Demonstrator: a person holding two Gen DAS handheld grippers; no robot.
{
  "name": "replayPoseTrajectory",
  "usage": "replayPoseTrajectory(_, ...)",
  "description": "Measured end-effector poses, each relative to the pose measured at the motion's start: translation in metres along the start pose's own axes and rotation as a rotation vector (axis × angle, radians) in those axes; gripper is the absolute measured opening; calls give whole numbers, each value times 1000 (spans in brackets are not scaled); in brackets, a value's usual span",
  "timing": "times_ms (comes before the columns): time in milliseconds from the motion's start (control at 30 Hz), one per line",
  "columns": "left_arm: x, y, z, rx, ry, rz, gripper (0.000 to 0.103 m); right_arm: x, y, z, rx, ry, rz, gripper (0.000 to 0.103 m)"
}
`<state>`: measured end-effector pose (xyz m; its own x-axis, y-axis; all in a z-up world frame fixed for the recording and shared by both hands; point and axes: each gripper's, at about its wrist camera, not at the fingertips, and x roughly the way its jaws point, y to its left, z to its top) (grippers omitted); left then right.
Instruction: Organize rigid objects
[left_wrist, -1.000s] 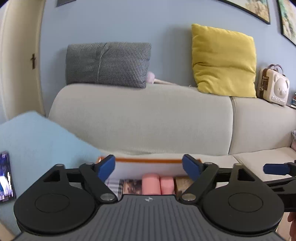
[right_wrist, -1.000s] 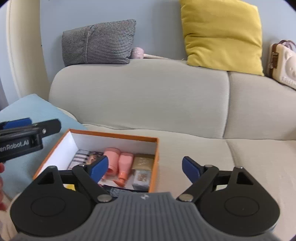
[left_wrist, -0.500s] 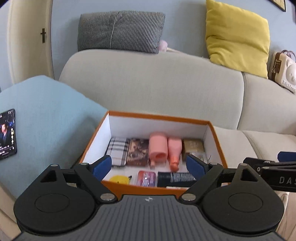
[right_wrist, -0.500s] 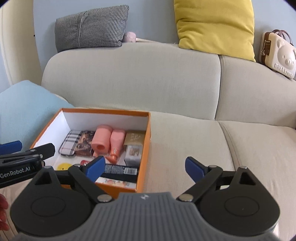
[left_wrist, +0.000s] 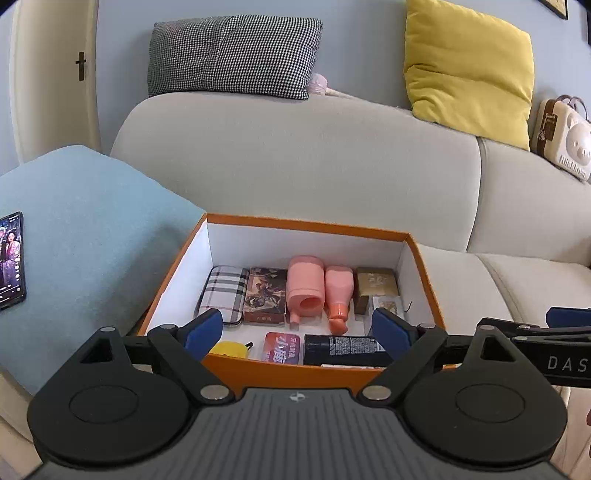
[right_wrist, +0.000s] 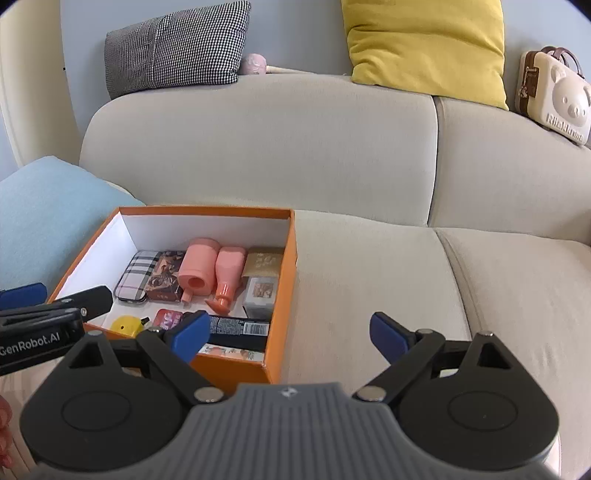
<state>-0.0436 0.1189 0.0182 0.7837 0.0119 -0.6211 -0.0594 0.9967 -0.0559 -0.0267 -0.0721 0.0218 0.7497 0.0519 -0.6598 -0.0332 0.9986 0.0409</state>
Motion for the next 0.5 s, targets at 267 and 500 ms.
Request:
replayPoseTrajectory(267,4,-5,-1,18,34,18,103,3,-1,-3,1,20,13,93)
replayPoseTrajectory(500,5,-6,-1,37,39,21,103,4,-4,-4,11,27,16,93)
